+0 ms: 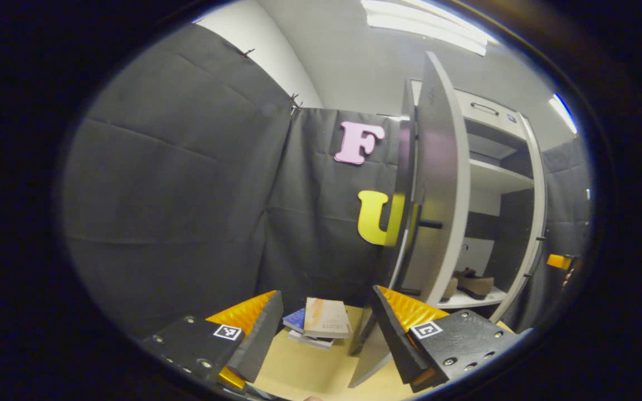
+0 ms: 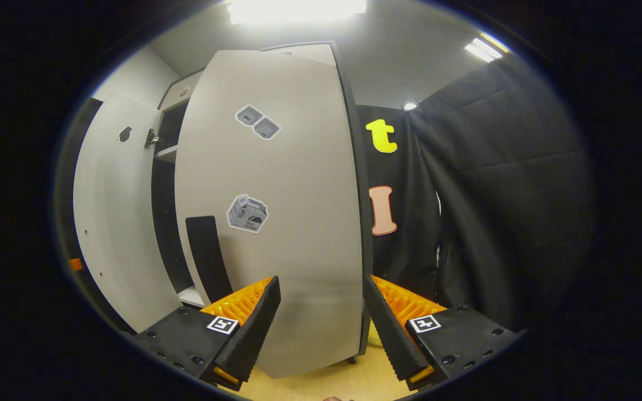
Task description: Grab one shoe with the right hand and put it into the shoe cabinet, grab the other shoe with the left hand and put it into the shoe cabinet; then close the right door with the right hand and the left door with the left hand.
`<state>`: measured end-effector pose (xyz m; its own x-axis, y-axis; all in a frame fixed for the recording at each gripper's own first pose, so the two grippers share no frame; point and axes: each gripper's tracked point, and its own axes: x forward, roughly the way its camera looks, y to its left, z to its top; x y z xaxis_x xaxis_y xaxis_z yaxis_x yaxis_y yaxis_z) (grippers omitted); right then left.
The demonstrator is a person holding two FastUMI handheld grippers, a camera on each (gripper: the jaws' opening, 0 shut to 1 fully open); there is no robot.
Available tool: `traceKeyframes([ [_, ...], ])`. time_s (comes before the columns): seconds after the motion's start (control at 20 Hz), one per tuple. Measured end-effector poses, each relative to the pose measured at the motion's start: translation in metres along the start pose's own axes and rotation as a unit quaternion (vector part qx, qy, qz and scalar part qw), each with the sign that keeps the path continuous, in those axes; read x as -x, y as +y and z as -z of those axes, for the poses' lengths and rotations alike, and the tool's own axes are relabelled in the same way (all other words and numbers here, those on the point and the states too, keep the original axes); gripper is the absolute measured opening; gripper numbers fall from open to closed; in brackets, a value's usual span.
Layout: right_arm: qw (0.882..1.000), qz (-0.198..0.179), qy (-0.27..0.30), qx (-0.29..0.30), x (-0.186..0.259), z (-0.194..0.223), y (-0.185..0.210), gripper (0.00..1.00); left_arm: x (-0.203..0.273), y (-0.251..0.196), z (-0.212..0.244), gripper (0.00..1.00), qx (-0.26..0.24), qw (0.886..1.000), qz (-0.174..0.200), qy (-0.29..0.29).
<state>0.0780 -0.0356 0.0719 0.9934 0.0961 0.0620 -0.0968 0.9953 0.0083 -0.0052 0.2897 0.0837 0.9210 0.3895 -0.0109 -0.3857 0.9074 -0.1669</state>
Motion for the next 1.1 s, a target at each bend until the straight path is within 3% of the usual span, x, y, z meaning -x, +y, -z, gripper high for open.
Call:
traceKeyframes([
  [0.3, 1.0, 0.011, 0.021, 0.018, 0.008, 0.018, 0.002, 0.92, -0.065, 0.029, -0.041, 0.93, -0.014, 0.999, 0.016, -0.025],
  [0.35, 1.0, 0.011, 0.024, 0.017, 0.011, 0.021, 0.004, 0.92, -0.076, 0.025, -0.044, 0.89, -0.013, 0.999, 0.034, -0.023],
  [0.4, 0.999, 0.012, 0.026, 0.015, 0.013, 0.022, 0.005, 0.92, -0.086, 0.021, -0.045, 0.93, -0.013, 0.998, 0.049, -0.021],
  [0.65, 0.999, 0.019, 0.029, 0.01, 0.025, 0.028, 0.011, 0.95, -0.105, -0.017, -0.053, 0.93, -0.029, 0.991, 0.133, -0.02],
  [0.95, 0.999, 0.027, 0.043, 0.009, 0.036, 0.043, 0.007, 0.92, -0.118, -0.061, -0.049, 0.93, -0.076, 0.98, 0.185, -0.001],
  [1.0, 0.998, 0.03, 0.045, 0.006, 0.036, 0.045, 0.004, 0.95, -0.12, -0.065, -0.053, 0.93, -0.084, 0.979, 0.184, -0.005],
  [1.05, 0.998, 0.033, 0.047, 0.002, 0.036, 0.047, 0.002, 0.92, -0.118, -0.065, -0.055, 0.96, -0.099, 0.978, 0.183, -0.006],
  [1.1, 0.998, 0.035, 0.05, -0.003, 0.036, 0.049, 0.0, 0.92, -0.118, -0.065, -0.057, 0.92, -0.111, 0.977, 0.181, -0.008],
])
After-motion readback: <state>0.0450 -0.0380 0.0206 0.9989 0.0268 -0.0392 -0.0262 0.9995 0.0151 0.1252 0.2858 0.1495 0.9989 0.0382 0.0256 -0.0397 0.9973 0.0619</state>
